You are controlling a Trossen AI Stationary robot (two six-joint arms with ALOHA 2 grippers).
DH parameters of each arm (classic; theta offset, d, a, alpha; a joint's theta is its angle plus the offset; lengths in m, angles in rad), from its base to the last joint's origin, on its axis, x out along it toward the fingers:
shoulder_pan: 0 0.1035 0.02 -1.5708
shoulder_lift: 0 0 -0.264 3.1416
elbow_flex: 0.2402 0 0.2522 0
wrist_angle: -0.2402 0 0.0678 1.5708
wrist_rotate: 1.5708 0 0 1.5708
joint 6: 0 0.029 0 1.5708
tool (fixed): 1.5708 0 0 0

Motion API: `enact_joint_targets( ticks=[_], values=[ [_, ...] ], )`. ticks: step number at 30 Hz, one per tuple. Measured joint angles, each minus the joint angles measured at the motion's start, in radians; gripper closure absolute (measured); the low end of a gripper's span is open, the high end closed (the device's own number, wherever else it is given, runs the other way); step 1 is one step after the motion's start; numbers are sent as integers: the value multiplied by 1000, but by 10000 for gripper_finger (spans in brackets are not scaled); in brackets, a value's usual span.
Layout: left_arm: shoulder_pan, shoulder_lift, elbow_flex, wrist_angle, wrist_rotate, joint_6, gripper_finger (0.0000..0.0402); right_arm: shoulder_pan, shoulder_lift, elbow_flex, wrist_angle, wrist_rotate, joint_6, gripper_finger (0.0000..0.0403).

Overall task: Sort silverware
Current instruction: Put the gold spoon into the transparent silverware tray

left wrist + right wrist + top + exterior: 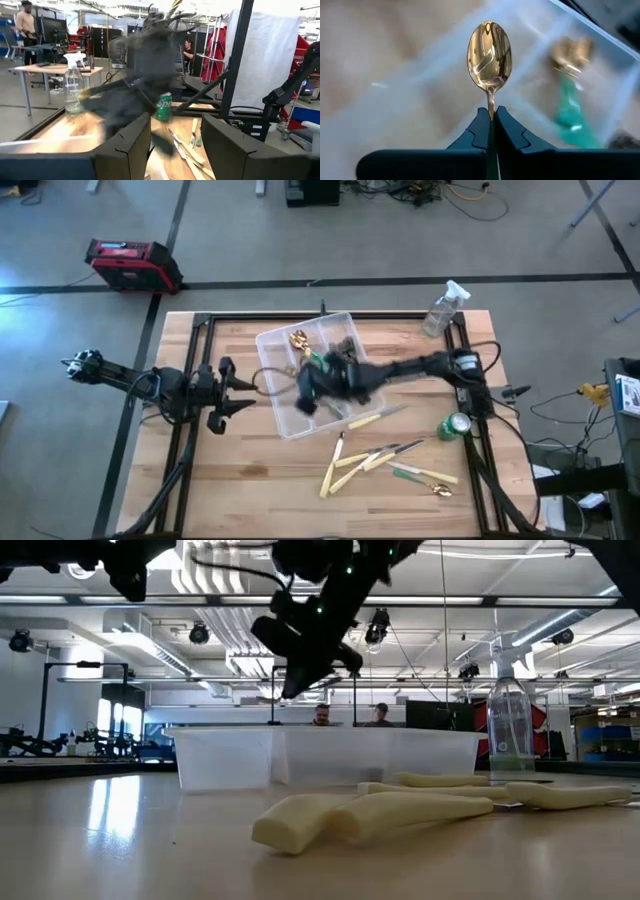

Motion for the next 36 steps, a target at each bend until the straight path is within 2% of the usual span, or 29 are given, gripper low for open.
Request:
enact_joint_targets(
  ticks=[2, 6, 9, 14, 25, 31, 36],
  values=[
    [0, -5, 0, -1, -5, 13, 244, -81, 0, 0, 6, -23, 3, 403],
    [0, -7, 0, 0, -5, 33, 244, -239, 17, 2, 20, -136, 15, 403],
    [0, -6, 0, 5, -15, 45, 244, -317, 44, 4, 42, -207, 18, 403],
    [0, -7, 0, 9, -52, 55, 244, -369, 93, 11, 82, -329, 22, 403],
    [0, -1, 0, 7, -59, 70, 244, -401, 161, 10, 148, -362, 30, 399],
    [0, 1, 0, 1, -60, 58, 244, -394, 160, 13, 148, -383, 29, 333],
    [0, 1, 0, -10, -59, 33, 244, -371, 153, 81, 117, -368, -6, 278]
  ],
)
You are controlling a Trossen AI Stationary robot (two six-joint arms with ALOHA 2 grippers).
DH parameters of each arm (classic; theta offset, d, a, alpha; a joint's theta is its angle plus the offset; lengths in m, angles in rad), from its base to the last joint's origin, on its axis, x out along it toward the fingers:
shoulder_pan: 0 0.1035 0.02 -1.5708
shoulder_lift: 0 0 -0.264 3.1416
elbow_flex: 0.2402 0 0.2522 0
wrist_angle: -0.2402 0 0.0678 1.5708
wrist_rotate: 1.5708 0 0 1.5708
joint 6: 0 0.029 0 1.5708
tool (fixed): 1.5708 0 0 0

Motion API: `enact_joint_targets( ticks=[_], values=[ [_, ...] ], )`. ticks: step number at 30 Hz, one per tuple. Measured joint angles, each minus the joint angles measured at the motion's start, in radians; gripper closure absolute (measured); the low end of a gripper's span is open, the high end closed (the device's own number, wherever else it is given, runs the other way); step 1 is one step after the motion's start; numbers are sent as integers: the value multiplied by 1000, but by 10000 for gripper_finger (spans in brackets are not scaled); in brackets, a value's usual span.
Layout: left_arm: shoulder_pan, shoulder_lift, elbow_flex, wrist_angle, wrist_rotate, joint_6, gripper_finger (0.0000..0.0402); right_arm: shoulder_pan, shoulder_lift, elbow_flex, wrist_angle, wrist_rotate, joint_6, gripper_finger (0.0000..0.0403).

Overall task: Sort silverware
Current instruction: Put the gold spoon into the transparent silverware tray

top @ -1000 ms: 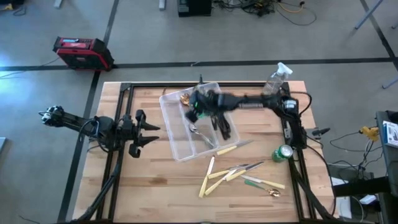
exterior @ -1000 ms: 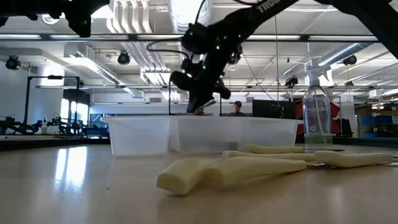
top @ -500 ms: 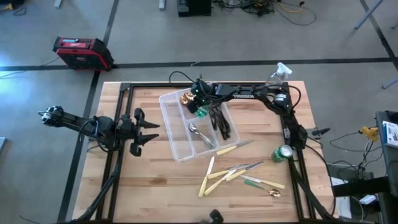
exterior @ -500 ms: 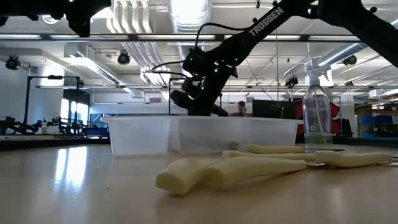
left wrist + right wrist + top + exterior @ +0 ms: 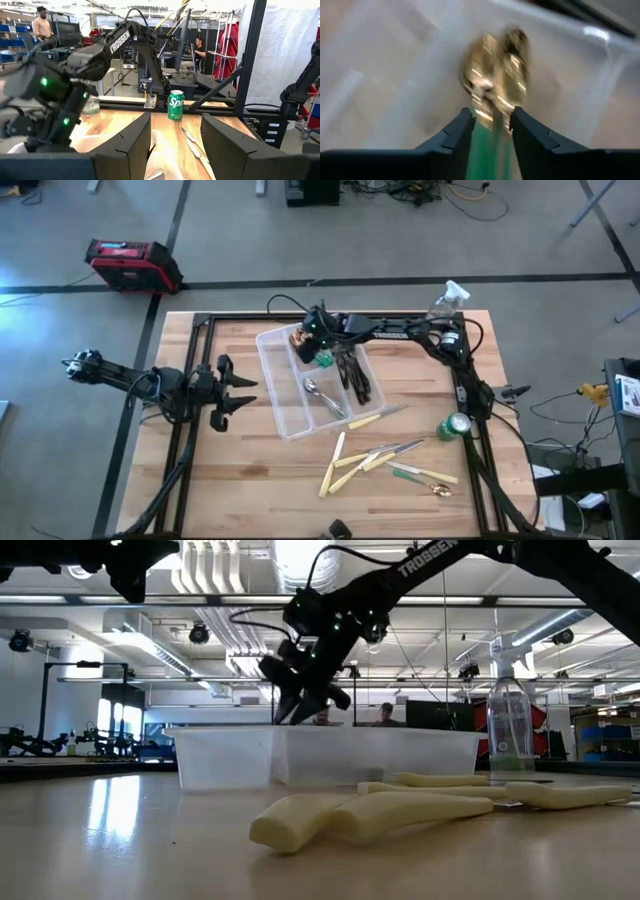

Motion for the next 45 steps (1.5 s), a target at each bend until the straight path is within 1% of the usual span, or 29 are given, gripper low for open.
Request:
enact_joint_targets(
  ticks=[3, 5, 7, 9, 11, 13, 16, 18, 21, 23, 26, 29, 33, 38, 42, 45],
  values=[
    [0, 4, 0, 20, 0, 2, 244, 8, 2, 61, -5, 72, -24, 274],
    [0, 6, 0, 36, 0, 3, 244, 4, 22, 104, -7, 89, -30, 287],
    [0, 13, 0, 57, 0, 2, 244, 2, 47, 151, -43, 93, -40, 310],
    [-1, 20, 0, 58, 2, -15, 244, 7, 65, 189, -97, 91, -82, 341],
    [-2, 24, 0, 47, 9, -41, 244, 28, 65, 215, -166, 89, -133, 376],
    [-8, 24, 0, 30, 22, -60, 244, 60, 44, 223, -218, 92, -194, 395],
    [-12, 21, 0, 25, 30, -66, 244, 124, -11, 220, -304, 134, -248, 390],
    [-12, 18, 0, 24, 29, -56, 244, 170, -52, 214, -389, 136, -272, 389],
    [-12, 16, 0, 24, 29, -43, 244, 247, -115, 178, -508, 136, -276, 399],
    [-12, 18, 0, 24, 29, -42, 244, 308, -161, 139, -584, 136, -251, 401],
    [-12, 21, 0, 18, 29, -32, 244, 415, -243, 60, -685, 134, -162, 400],
    [-13, 38, 0, 21, 29, -24, 244, 548, -316, -27, -768, 126, -22, 402],
    [-13, 72, 0, 25, 29, -20, 244, 752, -388, -143, -778, 99, 195, 401],
    [-13, 113, 0, 61, 29, -10, 244, 983, -407, -231, -778, -1, 541, 401],
    [-14, 144, 0, 91, 29, 6, 244, 1135, -402, -293, -768, -9, 830, 401],
    [-13, 168, 0, 111, 29, 8, 244, 1229, -386, -331, -764, -29, 987, 401]
  ],
)
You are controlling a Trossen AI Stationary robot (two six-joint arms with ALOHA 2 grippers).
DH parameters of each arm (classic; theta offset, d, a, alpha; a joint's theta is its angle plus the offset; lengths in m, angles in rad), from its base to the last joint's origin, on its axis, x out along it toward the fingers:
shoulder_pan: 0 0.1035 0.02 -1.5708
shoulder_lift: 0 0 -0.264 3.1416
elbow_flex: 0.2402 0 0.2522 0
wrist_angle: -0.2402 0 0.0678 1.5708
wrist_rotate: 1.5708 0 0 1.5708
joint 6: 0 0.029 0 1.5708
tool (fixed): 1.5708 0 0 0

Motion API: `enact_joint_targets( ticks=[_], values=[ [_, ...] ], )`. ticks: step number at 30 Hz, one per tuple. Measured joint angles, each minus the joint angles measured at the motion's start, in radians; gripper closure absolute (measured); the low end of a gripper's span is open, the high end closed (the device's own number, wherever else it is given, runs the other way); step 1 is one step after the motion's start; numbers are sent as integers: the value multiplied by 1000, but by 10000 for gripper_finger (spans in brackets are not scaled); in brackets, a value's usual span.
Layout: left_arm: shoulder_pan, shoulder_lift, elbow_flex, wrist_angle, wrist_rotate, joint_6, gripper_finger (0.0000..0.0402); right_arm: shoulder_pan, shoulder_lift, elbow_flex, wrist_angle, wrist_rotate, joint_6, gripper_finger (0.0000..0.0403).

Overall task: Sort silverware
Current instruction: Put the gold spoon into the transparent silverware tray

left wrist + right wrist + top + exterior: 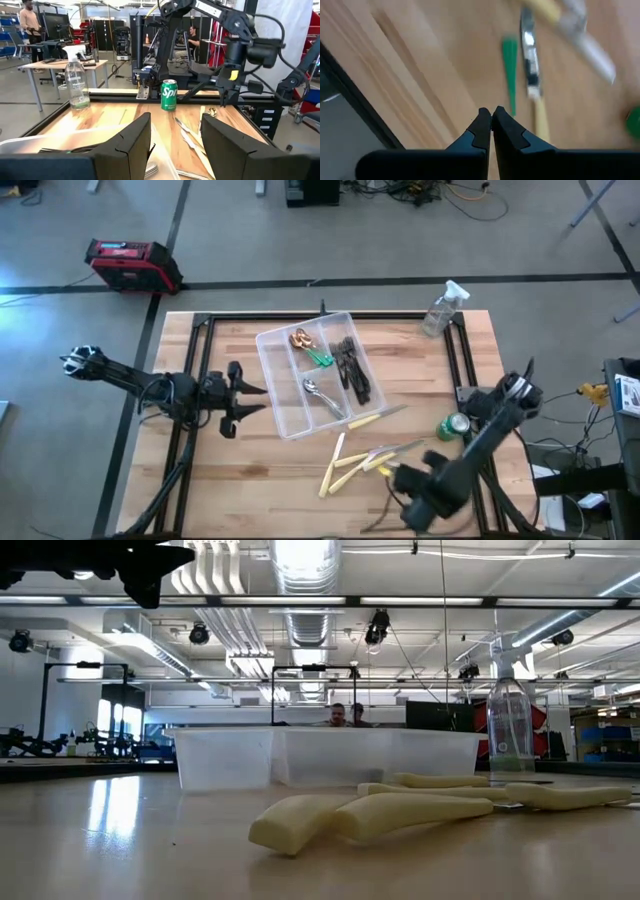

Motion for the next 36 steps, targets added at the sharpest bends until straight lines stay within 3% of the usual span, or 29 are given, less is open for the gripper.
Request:
enact_joint_targets(
  ticks=[6, 12, 19, 26, 29, 36],
  values=[
    [0, 44, 0, 32, 0, -9, 244, 122, 25, -74, 5, -74, 144, 401],
    [0, 85, 0, 78, 0, -27, 244, 164, 39, -176, 3, -177, 213, 401],
    [0, 110, 0, 93, 0, -31, 244, 174, 68, -228, 23, -216, 191, 401],
    [0, 118, 0, 94, 0, -34, 244, 131, 123, -233, 203, -290, 111, 401],
    [0, 118, 0, 94, 0, -37, 244, 89, 136, -200, 225, -277, 73, 401],
    [0, 120, 0, 109, -1, -34, 244, -13, 137, -142, 255, -53, -131, 401]
  ],
)
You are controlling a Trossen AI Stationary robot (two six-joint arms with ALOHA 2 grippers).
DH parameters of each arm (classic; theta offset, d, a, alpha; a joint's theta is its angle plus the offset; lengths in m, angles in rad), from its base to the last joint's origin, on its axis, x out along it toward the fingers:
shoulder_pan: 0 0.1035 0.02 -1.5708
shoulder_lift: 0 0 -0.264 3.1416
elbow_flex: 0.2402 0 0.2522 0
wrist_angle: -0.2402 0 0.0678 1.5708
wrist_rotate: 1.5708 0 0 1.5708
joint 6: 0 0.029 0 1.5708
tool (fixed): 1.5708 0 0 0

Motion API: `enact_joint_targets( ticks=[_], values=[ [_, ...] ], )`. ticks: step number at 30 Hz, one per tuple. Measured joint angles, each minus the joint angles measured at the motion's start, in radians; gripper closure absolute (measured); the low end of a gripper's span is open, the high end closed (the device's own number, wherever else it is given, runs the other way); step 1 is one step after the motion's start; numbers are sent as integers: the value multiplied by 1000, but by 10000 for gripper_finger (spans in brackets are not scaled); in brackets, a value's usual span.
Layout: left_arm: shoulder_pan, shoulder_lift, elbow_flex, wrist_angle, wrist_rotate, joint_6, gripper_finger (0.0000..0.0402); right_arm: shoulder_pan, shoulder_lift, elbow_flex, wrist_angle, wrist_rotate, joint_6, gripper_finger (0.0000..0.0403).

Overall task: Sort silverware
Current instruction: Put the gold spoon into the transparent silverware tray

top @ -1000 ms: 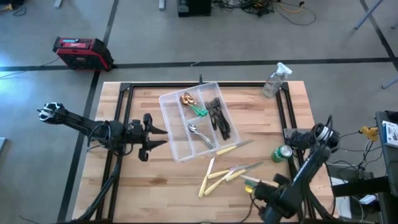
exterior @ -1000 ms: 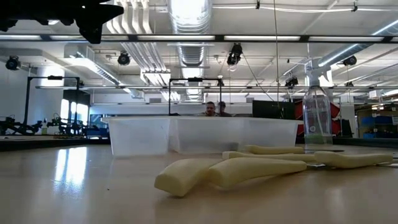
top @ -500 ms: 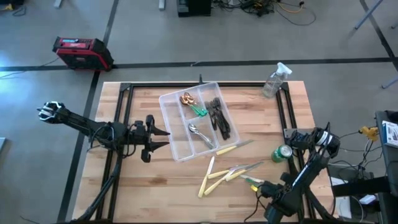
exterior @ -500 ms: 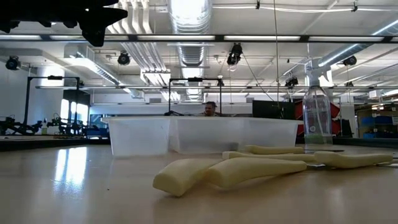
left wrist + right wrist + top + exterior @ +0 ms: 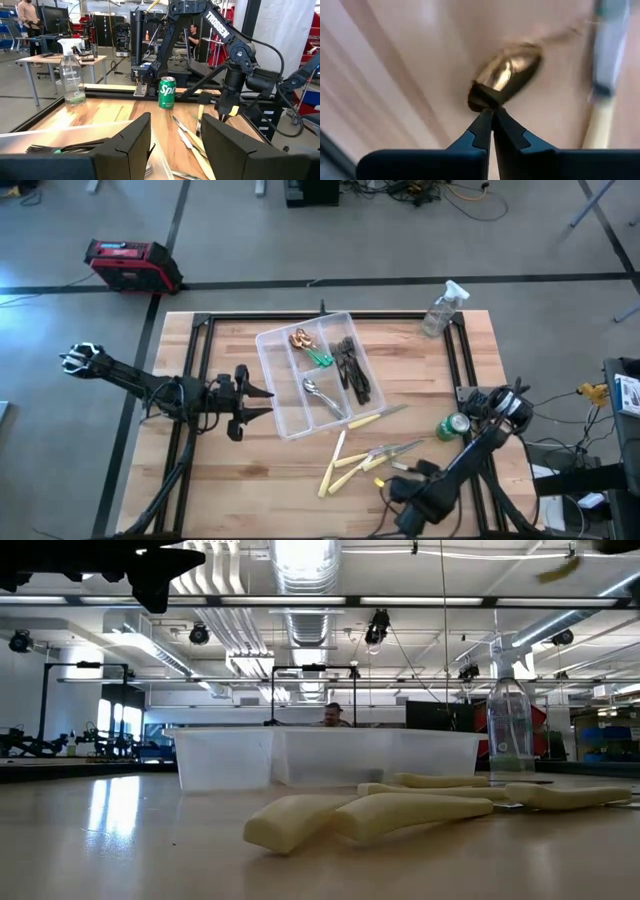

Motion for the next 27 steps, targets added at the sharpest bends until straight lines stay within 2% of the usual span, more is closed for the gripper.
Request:
enact_joint_targets(
  ticks=[4, 13, 22, 27],
  values=[
    [0, -1, 0, 5, 0, -15, 244, -57, 1, 20, 0, 71, -82, 401],
    [0, -7, 0, 4, 0, -19, 244, -139, 1, 55, 45, 69, -247, 401],
    [0, -14, -1, 4, 1, -24, 244, -162, -5, 56, 7, 111, -272, 401],
    [0, -17, -1, 6, 0, -24, 244, -153, -30, 107, 40, 111, -281, 401]
  ],
)
